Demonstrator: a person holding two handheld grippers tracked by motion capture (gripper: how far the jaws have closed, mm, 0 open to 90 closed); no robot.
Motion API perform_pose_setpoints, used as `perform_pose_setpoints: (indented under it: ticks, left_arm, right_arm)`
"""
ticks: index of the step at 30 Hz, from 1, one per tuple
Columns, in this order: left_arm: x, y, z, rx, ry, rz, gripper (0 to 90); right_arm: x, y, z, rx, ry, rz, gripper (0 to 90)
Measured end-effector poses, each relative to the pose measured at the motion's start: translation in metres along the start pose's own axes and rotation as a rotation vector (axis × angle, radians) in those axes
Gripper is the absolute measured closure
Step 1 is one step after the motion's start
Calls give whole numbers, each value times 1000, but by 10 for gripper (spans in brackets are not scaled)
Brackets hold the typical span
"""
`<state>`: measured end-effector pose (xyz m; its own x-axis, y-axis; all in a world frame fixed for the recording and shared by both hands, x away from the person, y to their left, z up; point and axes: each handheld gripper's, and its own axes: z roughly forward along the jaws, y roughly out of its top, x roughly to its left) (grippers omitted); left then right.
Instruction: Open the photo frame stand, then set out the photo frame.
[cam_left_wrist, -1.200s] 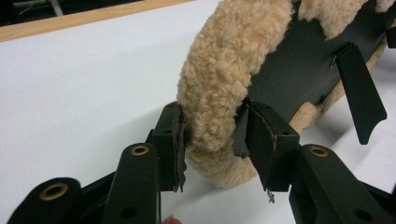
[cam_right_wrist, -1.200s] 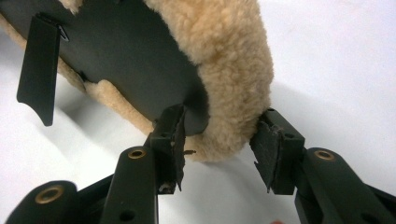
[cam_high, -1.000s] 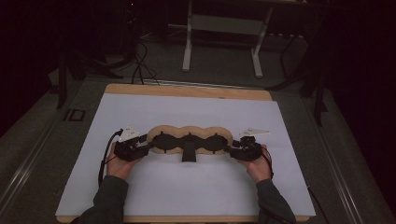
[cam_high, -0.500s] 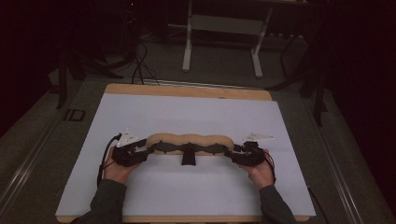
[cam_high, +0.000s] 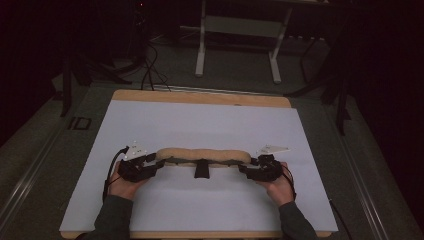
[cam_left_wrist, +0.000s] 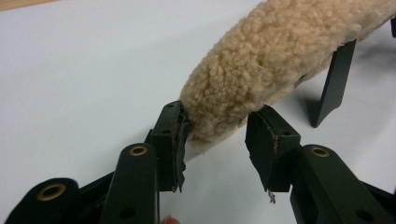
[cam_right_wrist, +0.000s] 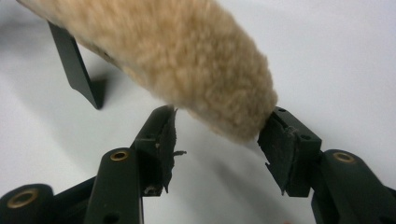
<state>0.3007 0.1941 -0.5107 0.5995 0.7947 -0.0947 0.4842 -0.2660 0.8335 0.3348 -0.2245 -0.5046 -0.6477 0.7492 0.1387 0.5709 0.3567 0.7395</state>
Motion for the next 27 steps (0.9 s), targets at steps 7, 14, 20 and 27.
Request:
perform_pose_setpoints:
  ticks: [7,14,20,27]
  left_arm:
    - [3,-3,-7,16,-26,-34,558]
    - [6,-5,-20,-22,-34,-61,545]
    - [9,-4,-25,-38,-54,-66,549]
    - [15,-3,-32,-92,-84,-119,582]
  right_arm:
    - [1,-10,3,29,-24,11,456]
    - [6,-11,-1,11,-12,17,428]
    - [6,-12,-2,18,-12,25,420]
    - [8,-12,-1,25,22,45,412]
